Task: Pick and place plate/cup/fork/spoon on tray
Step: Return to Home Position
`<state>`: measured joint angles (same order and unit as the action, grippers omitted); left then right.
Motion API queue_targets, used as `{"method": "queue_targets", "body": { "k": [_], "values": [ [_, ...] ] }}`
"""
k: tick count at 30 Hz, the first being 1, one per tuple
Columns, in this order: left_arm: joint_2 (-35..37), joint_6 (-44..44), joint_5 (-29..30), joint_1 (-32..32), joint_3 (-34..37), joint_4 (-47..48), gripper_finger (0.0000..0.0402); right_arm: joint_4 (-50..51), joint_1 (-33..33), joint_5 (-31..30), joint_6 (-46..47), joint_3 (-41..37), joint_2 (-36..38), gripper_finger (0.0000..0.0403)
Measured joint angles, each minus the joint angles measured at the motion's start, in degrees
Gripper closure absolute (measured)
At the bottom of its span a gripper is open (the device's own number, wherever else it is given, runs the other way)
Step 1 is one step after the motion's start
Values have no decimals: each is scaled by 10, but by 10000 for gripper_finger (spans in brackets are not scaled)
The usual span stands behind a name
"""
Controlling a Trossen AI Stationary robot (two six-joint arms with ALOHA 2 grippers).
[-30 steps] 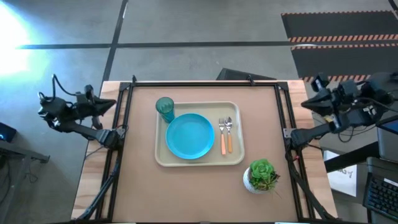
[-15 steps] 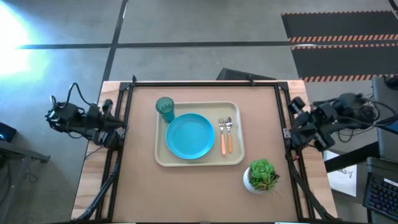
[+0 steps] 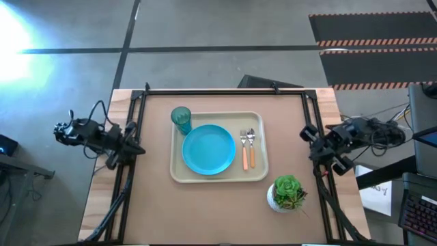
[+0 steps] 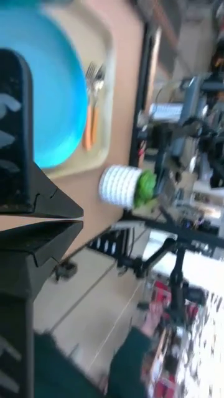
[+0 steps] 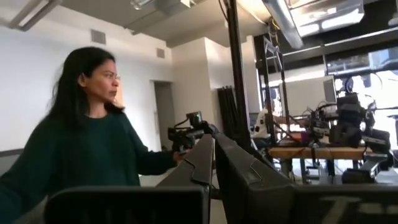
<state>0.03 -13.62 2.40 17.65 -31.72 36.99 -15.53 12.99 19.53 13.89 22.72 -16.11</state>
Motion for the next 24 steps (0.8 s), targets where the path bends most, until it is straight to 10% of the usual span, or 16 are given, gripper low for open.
{"method": "queue_targets", "body": {
  "k": [8,24],
  "values": [
    [0,-56,-44,0,68,-21,402,-12,0,-6,35,-29,25,394],
    [0,-69,-39,0,280,-380,402,-1,0,75,49,-37,86,394]
  ]
}}
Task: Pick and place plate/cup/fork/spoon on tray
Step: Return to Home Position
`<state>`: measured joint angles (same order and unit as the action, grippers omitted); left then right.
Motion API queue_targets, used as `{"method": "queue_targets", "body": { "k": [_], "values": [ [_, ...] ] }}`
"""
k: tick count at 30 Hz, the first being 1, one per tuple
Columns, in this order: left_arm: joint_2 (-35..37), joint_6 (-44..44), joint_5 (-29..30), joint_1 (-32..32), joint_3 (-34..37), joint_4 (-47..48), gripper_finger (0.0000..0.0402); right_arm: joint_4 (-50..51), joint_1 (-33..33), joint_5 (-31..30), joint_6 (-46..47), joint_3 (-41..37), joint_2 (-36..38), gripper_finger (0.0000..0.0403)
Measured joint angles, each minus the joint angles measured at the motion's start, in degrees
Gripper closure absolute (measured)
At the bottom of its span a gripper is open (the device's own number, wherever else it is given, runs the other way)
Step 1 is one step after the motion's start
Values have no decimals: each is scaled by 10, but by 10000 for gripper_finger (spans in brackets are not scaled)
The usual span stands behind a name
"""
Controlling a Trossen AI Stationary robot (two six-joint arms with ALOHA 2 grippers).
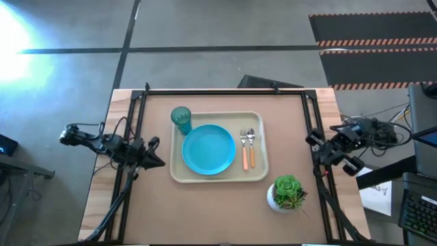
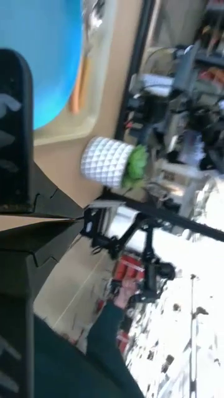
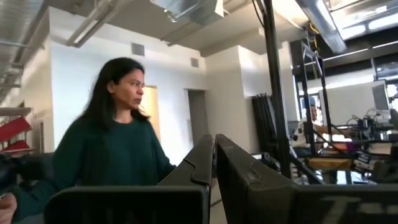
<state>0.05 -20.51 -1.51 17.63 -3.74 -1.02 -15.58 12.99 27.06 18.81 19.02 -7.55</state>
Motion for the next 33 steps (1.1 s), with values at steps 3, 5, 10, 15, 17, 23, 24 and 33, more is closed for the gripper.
{"method": "queue_targets", "body": {
  "k": [3,5,10,15,17,23,24,33],
  "values": [
    [0,19,29,0,11,-15,402,38,0,1,8,0,30,394],
    [0,24,50,0,16,-16,402,59,0,0,9,0,48,394],
    [0,28,71,0,19,-16,402,86,0,-1,7,-1,75,394],
    [0,29,81,0,19,-16,402,114,0,-1,6,0,70,394],
    [0,28,82,0,19,-16,402,117,0,-4,-3,-1,69,394],
    [0,29,82,0,19,-16,402,124,0,-31,-33,-1,71,394],
    [0,28,82,0,19,-16,402,122,0,-31,-34,-1,70,394],
    [0,29,83,0,19,-16,402,123,0,-48,-34,-6,69,394]
  ]
}}
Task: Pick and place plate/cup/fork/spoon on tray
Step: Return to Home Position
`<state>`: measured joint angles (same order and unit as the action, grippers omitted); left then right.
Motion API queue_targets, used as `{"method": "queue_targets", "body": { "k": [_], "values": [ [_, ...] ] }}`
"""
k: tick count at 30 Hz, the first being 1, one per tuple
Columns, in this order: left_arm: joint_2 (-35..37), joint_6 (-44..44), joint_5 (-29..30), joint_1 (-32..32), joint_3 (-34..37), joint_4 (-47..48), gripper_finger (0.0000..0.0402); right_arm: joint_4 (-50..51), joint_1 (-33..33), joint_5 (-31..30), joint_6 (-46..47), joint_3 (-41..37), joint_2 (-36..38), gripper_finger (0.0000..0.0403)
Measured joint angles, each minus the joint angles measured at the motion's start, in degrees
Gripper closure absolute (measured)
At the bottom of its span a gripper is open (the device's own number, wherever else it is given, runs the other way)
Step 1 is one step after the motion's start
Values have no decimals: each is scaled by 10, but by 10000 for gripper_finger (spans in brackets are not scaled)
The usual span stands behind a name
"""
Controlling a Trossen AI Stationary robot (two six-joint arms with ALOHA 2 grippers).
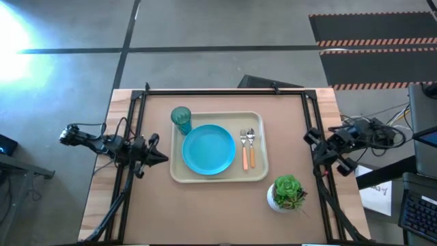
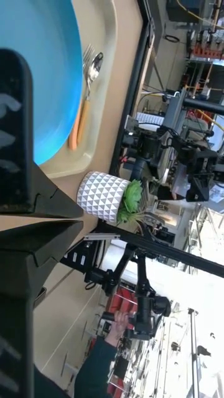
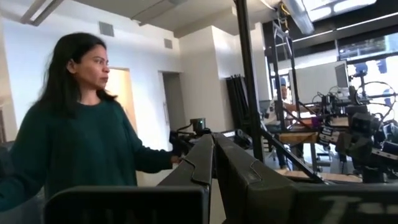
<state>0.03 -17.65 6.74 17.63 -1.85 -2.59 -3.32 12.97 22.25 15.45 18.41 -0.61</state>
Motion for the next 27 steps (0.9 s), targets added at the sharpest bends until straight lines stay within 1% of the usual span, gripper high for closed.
{"method": "queue_targets", "body": {
  "k": [2,4,10,14,17,27],
  "values": [
    [0,0,0,0,0,0,402,-12,0,-5,5,-8,-2,394],
    [0,0,0,0,0,0,402,-45,0,-9,12,-24,-3,394],
    [0,2,0,0,0,0,402,-188,0,3,22,-112,-2,394],
    [0,2,0,0,0,0,402,-287,0,5,58,-178,-2,394],
    [0,2,0,0,0,0,402,-287,0,6,71,-176,-3,394],
    [0,1,0,0,3,1,402,-281,0,-1,68,-177,1,394]
  ]
}}
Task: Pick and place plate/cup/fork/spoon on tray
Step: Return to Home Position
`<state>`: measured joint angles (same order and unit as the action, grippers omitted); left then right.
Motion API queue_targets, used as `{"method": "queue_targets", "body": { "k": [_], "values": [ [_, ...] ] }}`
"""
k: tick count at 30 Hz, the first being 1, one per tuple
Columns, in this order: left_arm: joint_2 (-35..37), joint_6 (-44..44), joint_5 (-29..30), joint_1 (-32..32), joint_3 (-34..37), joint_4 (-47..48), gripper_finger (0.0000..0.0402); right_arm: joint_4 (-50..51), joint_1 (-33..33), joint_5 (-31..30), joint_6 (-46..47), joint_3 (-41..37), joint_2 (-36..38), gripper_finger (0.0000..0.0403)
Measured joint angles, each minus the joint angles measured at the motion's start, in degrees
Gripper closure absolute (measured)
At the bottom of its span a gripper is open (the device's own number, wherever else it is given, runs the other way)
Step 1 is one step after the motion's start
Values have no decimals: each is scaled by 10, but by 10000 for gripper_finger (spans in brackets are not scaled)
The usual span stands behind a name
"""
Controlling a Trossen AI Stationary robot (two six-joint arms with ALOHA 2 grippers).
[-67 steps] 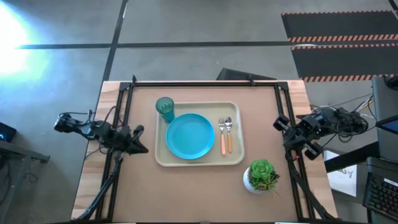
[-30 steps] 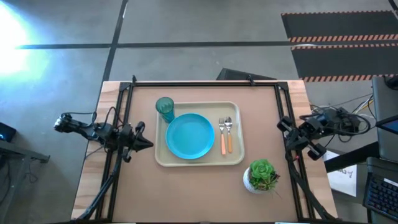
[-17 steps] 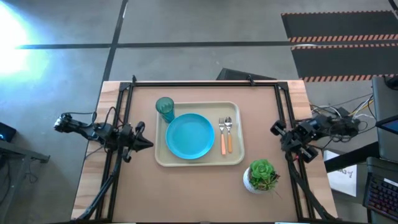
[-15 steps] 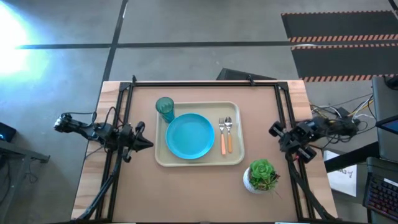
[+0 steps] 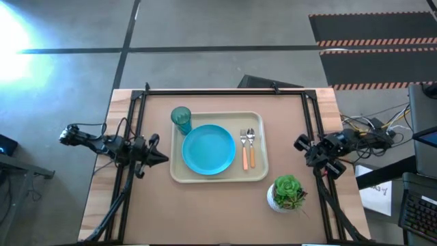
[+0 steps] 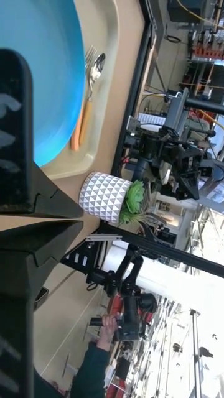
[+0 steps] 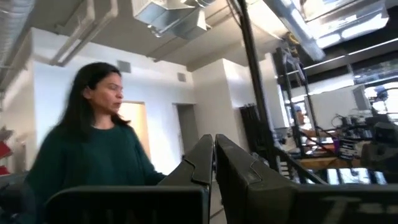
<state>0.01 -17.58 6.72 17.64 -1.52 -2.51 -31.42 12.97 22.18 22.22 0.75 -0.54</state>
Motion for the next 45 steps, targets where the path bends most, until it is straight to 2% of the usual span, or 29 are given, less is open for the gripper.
{"method": "queue_targets", "body": {
  "k": [9,20,33,38,42,45],
  "values": [
    [0,0,20,0,10,-1,402,42,0,-87,-97,-1,-8,394],
    [0,52,88,0,11,-7,402,84,0,-105,-108,-1,-10,394],
    [0,60,97,0,12,-5,402,129,0,-120,-132,-1,-10,394],
    [-1,19,95,0,12,-4,402,135,0,-117,-67,-1,-10,394],
    [-2,-21,47,0,12,1,402,147,0,-81,-3,-1,-10,394],
    [-2,-31,41,-1,12,4,402,172,0,-76,11,-1,-10,394]
  ]
}}
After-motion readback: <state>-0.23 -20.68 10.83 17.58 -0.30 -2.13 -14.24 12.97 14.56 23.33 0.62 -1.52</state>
